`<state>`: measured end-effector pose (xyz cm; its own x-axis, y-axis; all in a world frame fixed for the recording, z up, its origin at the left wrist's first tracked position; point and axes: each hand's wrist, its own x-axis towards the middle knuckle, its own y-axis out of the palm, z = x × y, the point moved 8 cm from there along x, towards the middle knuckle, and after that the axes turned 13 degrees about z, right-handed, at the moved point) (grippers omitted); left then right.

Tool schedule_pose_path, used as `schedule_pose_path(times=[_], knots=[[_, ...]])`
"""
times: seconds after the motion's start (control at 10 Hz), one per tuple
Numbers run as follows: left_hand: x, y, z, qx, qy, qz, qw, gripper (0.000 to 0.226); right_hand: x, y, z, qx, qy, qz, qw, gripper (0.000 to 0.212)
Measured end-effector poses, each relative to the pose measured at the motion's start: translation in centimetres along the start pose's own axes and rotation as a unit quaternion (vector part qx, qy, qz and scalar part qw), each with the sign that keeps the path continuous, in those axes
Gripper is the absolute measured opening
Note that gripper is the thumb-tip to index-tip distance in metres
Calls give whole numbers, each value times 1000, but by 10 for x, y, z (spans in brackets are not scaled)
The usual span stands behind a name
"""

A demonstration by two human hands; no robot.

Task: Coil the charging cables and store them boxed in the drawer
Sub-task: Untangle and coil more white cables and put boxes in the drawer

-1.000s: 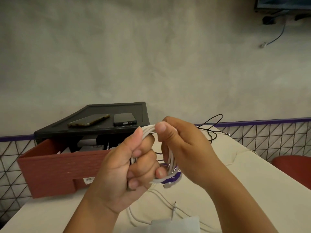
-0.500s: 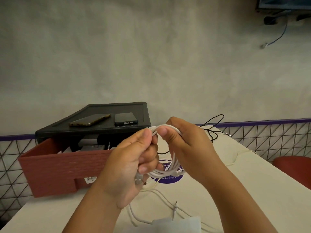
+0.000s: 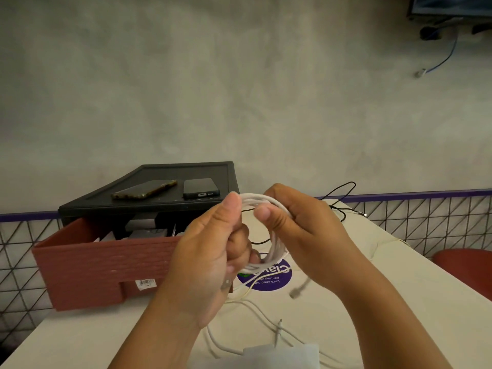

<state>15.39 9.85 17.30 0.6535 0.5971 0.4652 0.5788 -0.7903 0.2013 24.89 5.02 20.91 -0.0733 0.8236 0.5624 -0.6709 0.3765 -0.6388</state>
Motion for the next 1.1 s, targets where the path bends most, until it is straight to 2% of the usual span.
schedule_pose_path(times=[0.2, 0.3, 0.4, 0.5, 0.6, 0.7, 0.8, 0.9, 1.0, 1.1], knots=[[2, -11, -3, -81, 19, -53, 995, 37, -1, -7, -16, 39, 7, 12, 999, 32], [1, -16, -10, -141, 32, -68, 987, 38, -2, -16, -29, 130, 19, -8, 991, 29], [0, -18, -13, -151, 33, -62, 986, 38, -3, -21, -38, 258, 8, -31, 966, 28], [2, -8, 2, -149, -4, -29, 988, 41, -1, -21, -42, 466, -11, -93, 880, 26], [2, 11, 26, -144, -52, 34, 988, 40, 0, -19, -43, 628, -20, -142, 764, 33], [-1, 28, 41, -165, -88, 66, 980, 35, 2, -11, -43, 723, -18, -141, 676, 35], [0, 32, 44, -188, -96, 59, 976, 36, 4, 1, -42, 781, -8, -102, 616, 31], [2, 24, 39, -181, -84, 44, 979, 38, 9, 17, -38, 810, 24, -15, 585, 18], [3, 14, 34, -150, -70, 25, 986, 43, 7, 29, -35, 785, 87, 20, 613, 5], [2, 10, 29, -114, -52, 6, 992, 54, 9, 34, -41, 809, 77, 20, 582, 68]])
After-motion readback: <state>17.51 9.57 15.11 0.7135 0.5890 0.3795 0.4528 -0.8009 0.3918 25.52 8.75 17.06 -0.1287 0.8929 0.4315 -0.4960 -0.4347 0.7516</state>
